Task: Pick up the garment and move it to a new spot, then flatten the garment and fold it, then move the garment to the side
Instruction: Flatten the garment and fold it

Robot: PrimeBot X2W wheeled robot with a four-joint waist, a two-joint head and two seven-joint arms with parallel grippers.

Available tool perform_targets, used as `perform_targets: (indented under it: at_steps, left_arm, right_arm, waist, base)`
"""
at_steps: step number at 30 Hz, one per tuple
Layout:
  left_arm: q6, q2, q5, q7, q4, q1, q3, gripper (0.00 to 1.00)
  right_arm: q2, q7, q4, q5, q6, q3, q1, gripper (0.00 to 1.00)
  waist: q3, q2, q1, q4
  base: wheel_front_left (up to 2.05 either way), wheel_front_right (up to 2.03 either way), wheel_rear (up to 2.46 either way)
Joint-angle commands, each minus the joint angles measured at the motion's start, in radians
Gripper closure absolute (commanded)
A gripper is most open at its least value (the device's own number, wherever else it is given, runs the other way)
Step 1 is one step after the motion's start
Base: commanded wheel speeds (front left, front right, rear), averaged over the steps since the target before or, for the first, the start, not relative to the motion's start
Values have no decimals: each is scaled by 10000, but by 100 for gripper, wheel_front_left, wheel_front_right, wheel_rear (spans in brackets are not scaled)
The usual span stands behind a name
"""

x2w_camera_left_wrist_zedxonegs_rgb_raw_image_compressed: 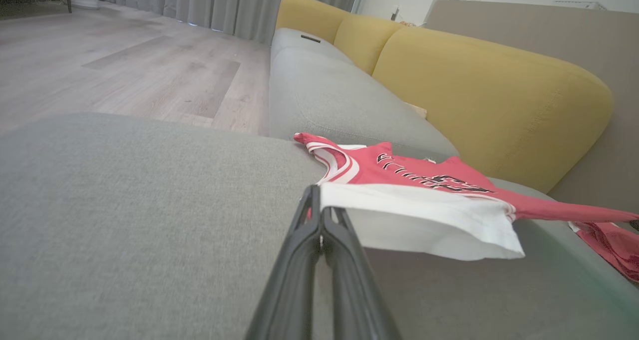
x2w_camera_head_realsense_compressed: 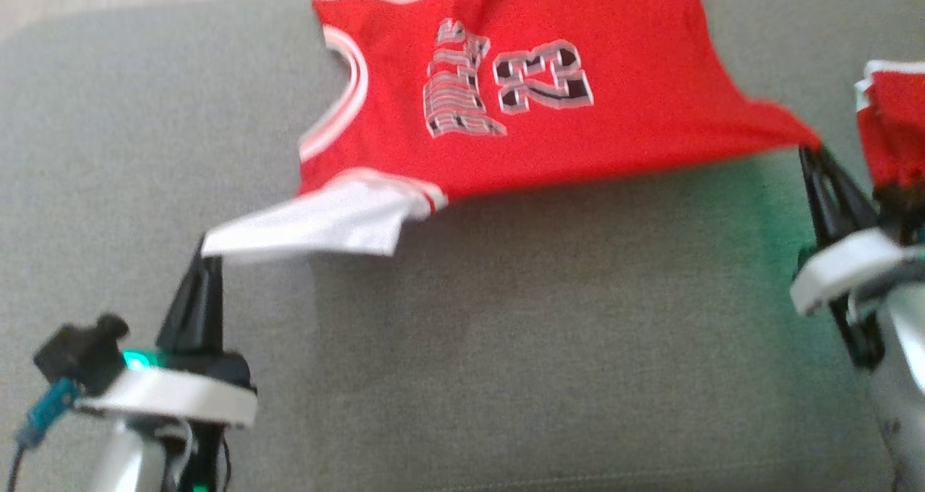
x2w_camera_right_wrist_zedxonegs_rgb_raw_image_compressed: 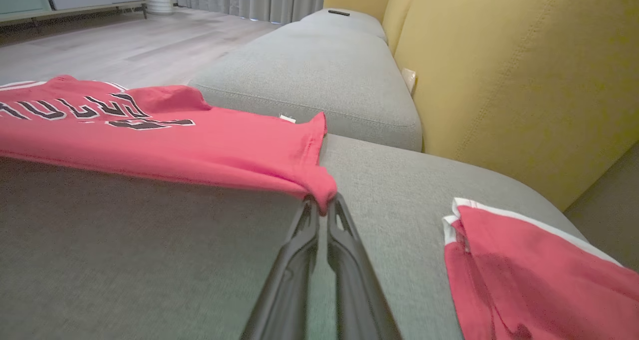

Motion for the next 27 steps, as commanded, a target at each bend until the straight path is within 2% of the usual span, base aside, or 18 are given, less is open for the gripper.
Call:
perform_targets:
  at_steps: [1, 9, 16, 21, 27]
  left_arm:
    - [26, 128, 137, -56, -395, 34, 523, 100]
    - [13, -423, 778, -56, -936, 1802, 587, 100]
    - [25, -805, 1015, -57, -1338, 2925, 485, 100]
    - [184, -938, 1064, -56, -1085, 2639, 504, 100]
    - [403, -1123, 981, 54, -495, 1352, 292, 100]
  right_arm:
    - [-131, -105, -390, -129, 65, -151, 327, 100]
    - [160, -11, -1806, -779, 65, -1568, 2888, 100]
    - [603, 973, -3752, -1080, 65, -2571, 4920, 100]
    - [861, 1616, -4643, -1157, 65, -2826, 5356, 100]
    - [901, 1959, -4401, -1072, 65, -2699, 4746, 100]
  waist:
    - [-556, -1, 0, -67]
    - [-1392, -1, 0, 168]
    - [-1556, -1, 0, 394]
    - [-1381, -1, 0, 495]
    - [-913, -1, 0, 572]
  base:
    - [0, 0, 0]
    - [0, 0, 0]
    - [0, 0, 0]
    - [0, 0, 0]
    - [0, 0, 0]
